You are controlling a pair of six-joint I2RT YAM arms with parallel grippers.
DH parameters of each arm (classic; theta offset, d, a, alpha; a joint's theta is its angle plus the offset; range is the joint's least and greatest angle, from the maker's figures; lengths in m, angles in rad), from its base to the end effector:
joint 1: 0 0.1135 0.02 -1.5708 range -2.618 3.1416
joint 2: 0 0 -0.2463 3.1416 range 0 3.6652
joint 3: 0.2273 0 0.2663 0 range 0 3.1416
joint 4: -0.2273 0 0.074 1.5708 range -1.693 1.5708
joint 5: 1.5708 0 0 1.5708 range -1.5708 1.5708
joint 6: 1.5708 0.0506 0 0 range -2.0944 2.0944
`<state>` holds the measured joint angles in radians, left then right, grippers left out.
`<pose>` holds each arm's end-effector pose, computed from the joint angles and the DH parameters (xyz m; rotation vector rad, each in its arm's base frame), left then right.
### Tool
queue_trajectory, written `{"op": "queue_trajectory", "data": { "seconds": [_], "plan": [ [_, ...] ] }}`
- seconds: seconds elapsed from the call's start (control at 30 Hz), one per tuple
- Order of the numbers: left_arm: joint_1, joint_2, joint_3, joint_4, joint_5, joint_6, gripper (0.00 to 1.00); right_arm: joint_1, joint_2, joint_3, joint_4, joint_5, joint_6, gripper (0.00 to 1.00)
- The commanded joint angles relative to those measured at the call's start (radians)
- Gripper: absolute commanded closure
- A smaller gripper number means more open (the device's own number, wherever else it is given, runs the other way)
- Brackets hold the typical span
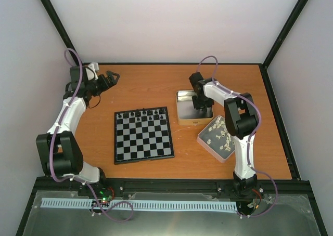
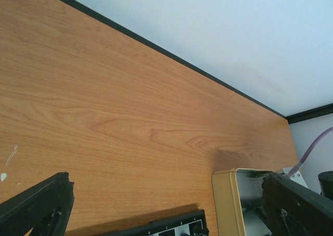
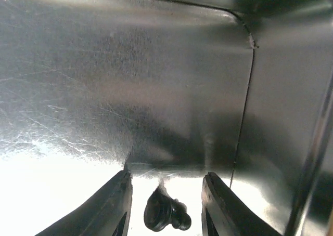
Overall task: Set up the chess pieces on the board
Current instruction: Pick up the chess piece from the storage box.
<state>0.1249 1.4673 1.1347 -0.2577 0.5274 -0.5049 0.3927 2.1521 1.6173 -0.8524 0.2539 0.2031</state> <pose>0.3576 0.0192 0.2650 -0.3716 2.1419 -0.7874 0.4035 0.1534 0.1178 -0.2389 2.8702 -0.2736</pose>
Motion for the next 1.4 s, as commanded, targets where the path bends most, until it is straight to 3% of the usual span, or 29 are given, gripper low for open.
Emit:
{"op": "queue_trajectory", "data": {
  "seconds": [0.0,0.13,0.7,0.83,1.03,1.17,1.37],
  "plan": [
    [-0.014,0.034,0.066,0.046,0.023,-0.014,0.0,-0.033,0.014,-0.009,-0.012,-0.212,-0.014,0.62],
    [-0.019,0.047,0.073,0.044,0.023,-0.008,0.0,-0.033,0.011,-0.025,-0.019,-0.307,-0.004,0.64],
    [-0.021,0.031,0.038,0.018,0.022,0.019,0.0,-0.032,-0.027,-0.098,-0.082,-0.164,0.019,0.53],
    [-0.021,0.036,0.035,0.017,0.029,0.021,0.0,-0.032,-0.035,-0.084,-0.055,-0.161,0.085,0.53],
    [-0.021,0.045,0.044,0.005,0.034,0.029,0.0,-0.031,0.003,0.095,-0.092,-0.148,0.273,0.53],
    [-0.021,0.045,0.054,-0.006,0.036,0.039,0.0,-0.029,-0.042,0.045,-0.066,-0.116,0.384,0.55],
    [-0.021,0.033,0.045,-0.019,0.04,0.05,0.0,-0.031,-0.057,-0.019,-0.01,-0.223,0.211,0.56]
  ]
}}
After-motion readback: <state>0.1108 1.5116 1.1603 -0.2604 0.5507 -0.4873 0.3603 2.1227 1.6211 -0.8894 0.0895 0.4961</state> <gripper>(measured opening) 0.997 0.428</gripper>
